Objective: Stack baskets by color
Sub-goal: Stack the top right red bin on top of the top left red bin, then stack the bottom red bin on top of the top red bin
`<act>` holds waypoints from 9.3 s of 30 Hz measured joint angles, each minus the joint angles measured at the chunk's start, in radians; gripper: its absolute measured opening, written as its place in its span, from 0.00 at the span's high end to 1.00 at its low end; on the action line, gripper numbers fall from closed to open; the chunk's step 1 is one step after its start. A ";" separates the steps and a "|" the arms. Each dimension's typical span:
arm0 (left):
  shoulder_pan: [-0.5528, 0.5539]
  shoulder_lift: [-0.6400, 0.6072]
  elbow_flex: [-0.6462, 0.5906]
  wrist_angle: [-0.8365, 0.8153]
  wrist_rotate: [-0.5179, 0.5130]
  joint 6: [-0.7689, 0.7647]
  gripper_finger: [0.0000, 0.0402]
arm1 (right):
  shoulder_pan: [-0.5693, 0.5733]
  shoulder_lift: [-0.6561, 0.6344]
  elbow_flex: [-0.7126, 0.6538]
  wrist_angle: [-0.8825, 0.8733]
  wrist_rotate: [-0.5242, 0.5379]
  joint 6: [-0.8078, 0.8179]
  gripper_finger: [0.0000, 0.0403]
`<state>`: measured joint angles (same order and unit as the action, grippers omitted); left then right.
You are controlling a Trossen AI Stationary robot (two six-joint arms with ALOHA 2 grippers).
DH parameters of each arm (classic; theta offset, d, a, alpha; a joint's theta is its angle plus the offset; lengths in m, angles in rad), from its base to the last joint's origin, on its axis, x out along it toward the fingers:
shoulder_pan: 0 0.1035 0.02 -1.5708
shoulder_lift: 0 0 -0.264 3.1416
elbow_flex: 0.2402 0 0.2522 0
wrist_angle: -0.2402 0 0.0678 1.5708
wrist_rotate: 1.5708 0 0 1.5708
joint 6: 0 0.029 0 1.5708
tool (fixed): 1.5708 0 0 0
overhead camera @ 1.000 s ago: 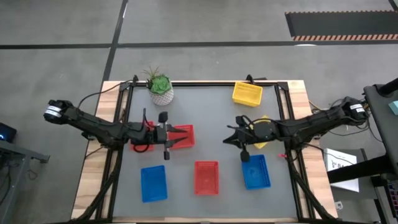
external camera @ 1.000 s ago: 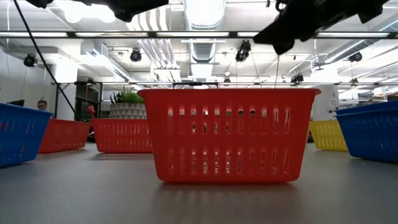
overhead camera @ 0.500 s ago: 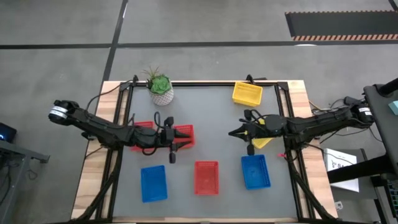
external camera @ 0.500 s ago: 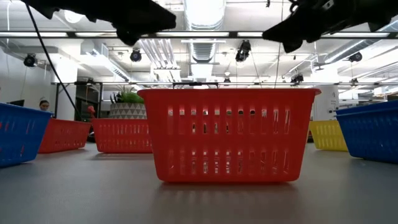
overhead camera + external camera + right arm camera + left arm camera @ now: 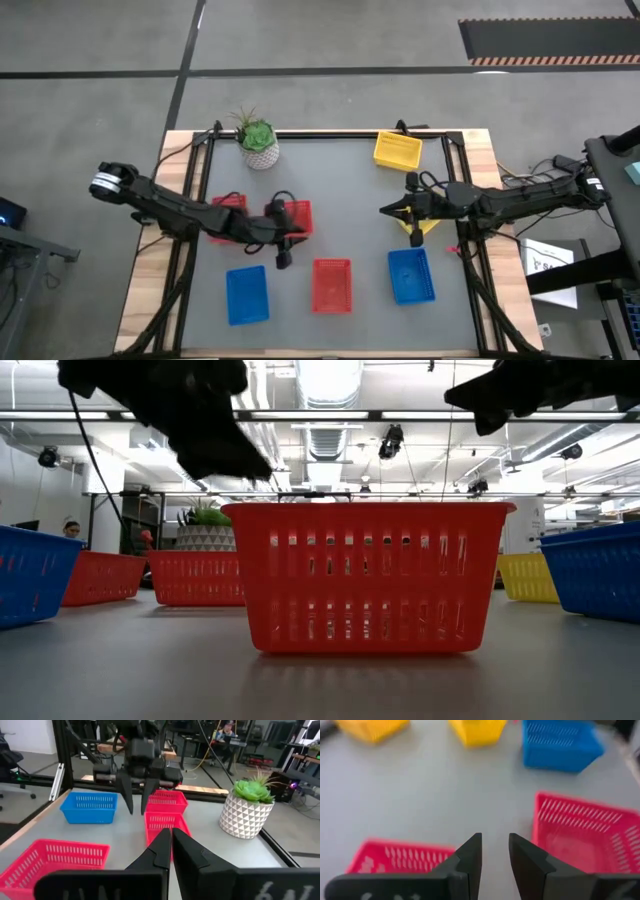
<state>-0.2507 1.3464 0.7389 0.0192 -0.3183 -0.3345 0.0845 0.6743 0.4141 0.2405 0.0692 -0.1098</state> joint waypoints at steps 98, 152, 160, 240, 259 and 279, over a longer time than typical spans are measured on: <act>0.073 0.273 0.730 -1.591 -0.130 -1.109 1.00 | 0.000 -0.183 -0.029 -0.296 0.011 -0.102 0.98; 0.236 0.269 0.417 -1.462 -0.047 -1.226 0.99 | 0.000 -0.183 -0.029 -0.295 0.011 -0.148 0.98; 0.236 0.269 0.417 -1.462 -0.057 -1.223 0.89 | 0.000 -0.183 -0.029 -0.295 0.011 -0.148 0.98; -0.099 0.145 0.389 -0.397 0.125 0.237 0.79 | 0.093 0.005 -0.080 -0.136 0.011 0.319 0.98; -0.098 -0.054 0.111 -0.133 0.066 0.237 0.79 | 0.311 0.272 0.216 -0.285 0.011 0.402 0.98; -0.098 -0.079 0.109 -0.132 0.050 0.238 0.79 | 0.443 0.521 0.572 -0.893 0.012 0.699 0.98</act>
<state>-0.3485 1.2675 0.8478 -0.1128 -0.2680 -0.0967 0.5273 1.1948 0.9865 -0.6529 0.0815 0.5894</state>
